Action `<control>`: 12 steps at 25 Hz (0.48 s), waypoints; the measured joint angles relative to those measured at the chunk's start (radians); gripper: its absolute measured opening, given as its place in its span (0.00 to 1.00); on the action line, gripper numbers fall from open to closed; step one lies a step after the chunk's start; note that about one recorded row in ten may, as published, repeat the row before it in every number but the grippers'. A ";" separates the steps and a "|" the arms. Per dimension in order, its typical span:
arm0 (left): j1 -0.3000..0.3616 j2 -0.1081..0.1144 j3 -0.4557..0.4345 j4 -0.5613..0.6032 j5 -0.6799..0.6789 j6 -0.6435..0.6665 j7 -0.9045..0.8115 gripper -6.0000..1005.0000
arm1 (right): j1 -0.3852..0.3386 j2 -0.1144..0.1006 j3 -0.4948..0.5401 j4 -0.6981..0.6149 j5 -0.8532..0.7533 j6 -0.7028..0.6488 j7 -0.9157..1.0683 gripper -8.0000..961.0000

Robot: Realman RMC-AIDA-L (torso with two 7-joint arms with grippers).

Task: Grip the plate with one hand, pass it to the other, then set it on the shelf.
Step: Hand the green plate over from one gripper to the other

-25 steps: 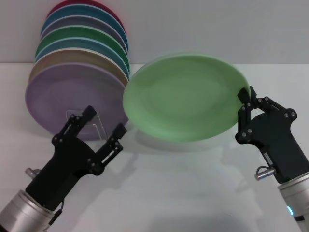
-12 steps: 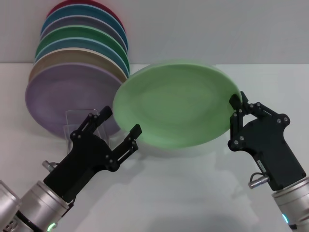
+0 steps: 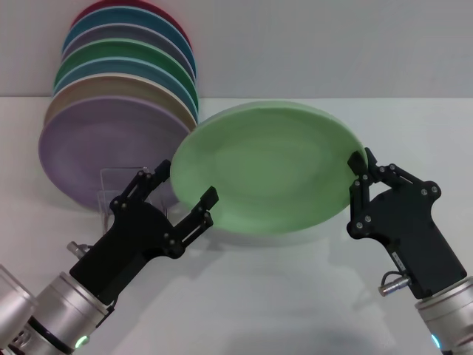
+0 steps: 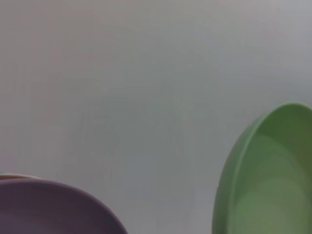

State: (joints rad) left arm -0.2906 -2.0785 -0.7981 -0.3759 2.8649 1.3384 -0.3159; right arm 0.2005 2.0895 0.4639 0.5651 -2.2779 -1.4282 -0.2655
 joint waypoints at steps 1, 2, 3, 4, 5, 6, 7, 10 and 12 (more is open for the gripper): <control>-0.001 0.000 0.000 0.000 -0.003 -0.002 0.000 0.69 | -0.001 0.000 -0.001 0.000 0.000 0.000 0.000 0.04; -0.002 0.000 0.000 0.000 -0.006 -0.005 0.000 0.69 | -0.001 0.000 -0.002 0.001 0.000 0.000 0.000 0.04; -0.002 0.000 0.000 0.000 -0.012 -0.008 0.000 0.69 | -0.003 0.000 -0.002 0.002 0.000 -0.001 0.000 0.04; -0.002 0.000 0.000 0.000 -0.017 -0.010 0.000 0.69 | -0.005 0.000 -0.002 0.003 0.000 -0.001 0.000 0.04; -0.002 0.000 0.001 0.000 -0.023 -0.010 0.000 0.69 | -0.008 0.001 -0.002 0.004 0.000 -0.002 0.000 0.04; -0.001 0.000 0.001 0.000 -0.028 -0.011 0.000 0.69 | -0.012 0.001 -0.001 0.005 0.001 -0.002 0.000 0.04; 0.000 0.000 0.001 0.000 -0.031 -0.011 0.000 0.69 | -0.014 0.002 0.000 0.006 0.002 -0.002 0.000 0.04; 0.003 0.000 0.001 0.000 -0.034 -0.011 0.000 0.69 | -0.021 0.003 -0.007 0.019 0.025 -0.002 -0.023 0.04; 0.002 0.000 0.005 0.000 -0.035 -0.012 0.000 0.69 | -0.026 0.003 -0.040 0.043 0.064 -0.004 -0.073 0.04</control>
State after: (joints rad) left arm -0.2887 -2.0785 -0.7932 -0.3759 2.8302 1.3268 -0.3162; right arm 0.1745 2.0923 0.4244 0.6083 -2.2135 -1.4325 -0.3385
